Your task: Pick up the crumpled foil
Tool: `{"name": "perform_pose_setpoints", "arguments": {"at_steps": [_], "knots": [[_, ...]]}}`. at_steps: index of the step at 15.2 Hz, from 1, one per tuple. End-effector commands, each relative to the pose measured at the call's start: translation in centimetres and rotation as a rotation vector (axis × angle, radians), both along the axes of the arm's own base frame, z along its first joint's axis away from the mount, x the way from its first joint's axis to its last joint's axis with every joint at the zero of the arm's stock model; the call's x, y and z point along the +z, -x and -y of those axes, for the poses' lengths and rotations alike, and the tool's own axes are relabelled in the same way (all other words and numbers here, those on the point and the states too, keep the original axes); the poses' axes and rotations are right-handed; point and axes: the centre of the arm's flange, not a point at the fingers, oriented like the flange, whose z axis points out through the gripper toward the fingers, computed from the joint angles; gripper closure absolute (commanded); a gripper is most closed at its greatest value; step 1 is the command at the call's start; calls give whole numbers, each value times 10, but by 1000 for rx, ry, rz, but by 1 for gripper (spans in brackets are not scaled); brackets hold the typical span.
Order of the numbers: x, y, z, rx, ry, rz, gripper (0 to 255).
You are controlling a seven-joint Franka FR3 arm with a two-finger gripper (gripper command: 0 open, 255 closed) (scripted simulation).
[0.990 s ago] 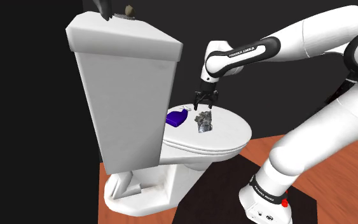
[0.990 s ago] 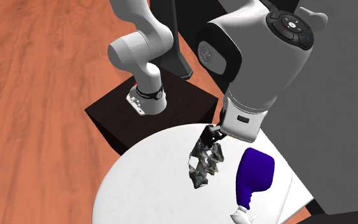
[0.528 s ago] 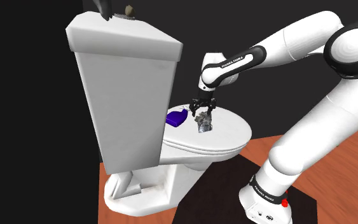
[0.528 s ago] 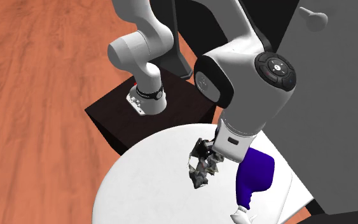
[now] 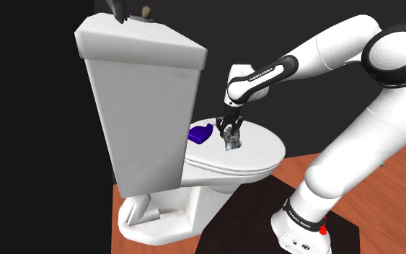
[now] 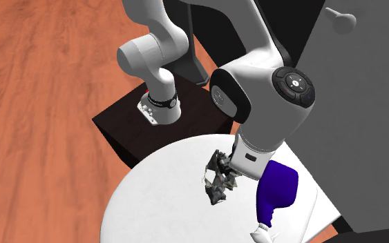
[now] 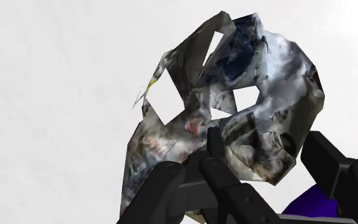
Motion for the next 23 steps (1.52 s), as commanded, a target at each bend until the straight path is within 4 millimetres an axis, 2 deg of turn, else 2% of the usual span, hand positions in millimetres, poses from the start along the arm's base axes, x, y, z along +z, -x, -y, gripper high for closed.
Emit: {"name": "perform_pose_setpoints", "arguments": {"at_steps": [1, 6, 21, 23], "knots": [[-1, 0, 0, 0, 0, -1, 255], [-1, 0, 0, 0, 0, -1, 255], [78, 0, 0, 0, 0, -1, 255], [79, 0, 0, 0, 0, -1, 255]]}}
